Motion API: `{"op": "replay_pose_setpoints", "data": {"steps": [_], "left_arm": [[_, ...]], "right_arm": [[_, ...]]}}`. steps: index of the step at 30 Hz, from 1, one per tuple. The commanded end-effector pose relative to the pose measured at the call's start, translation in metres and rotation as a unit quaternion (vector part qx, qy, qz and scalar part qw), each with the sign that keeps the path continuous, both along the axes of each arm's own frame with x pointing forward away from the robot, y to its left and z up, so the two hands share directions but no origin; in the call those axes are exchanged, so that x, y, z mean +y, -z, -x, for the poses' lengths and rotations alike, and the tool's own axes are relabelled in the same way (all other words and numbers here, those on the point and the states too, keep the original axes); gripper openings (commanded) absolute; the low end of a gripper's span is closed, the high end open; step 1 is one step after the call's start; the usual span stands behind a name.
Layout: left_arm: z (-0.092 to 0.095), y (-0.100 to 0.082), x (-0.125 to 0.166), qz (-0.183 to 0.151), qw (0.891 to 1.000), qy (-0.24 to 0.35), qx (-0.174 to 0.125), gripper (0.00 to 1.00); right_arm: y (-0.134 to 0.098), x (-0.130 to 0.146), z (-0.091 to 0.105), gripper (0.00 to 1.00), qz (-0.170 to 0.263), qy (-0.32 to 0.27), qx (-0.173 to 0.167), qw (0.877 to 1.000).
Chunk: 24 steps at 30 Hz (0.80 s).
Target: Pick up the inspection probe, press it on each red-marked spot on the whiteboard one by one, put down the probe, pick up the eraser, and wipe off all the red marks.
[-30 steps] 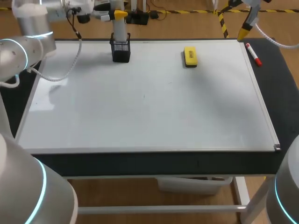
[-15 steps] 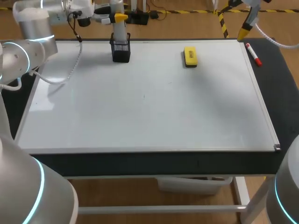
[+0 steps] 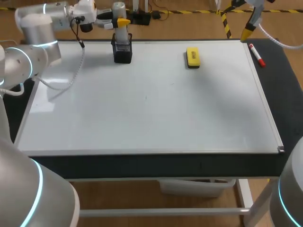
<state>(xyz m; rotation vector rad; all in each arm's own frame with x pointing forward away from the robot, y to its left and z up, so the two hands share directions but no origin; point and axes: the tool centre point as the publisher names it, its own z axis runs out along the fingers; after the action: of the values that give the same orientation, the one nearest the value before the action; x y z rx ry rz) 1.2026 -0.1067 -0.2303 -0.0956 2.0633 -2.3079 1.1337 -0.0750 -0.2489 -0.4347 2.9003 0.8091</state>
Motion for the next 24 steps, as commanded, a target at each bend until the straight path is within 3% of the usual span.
{"op": "replay_pose_setpoints", "data": {"steps": [1, 24], "left_arm": [[-0.011, 0.012, 0.0, 0.007, 0.994, 0.106, -0.009, 0.0], [-0.016, 0.039, 0.001, -0.005, 0.993, 0.119, 0.014, 0.0]], "right_arm": [[-0.001, 0.0, 0.001, 1.0, 0.003, 0.0, 0.0, 1.0], [-0.001, 0.0, 0.001, 1.0, 0.003, 0.0, 0.0, 1.0]]}}
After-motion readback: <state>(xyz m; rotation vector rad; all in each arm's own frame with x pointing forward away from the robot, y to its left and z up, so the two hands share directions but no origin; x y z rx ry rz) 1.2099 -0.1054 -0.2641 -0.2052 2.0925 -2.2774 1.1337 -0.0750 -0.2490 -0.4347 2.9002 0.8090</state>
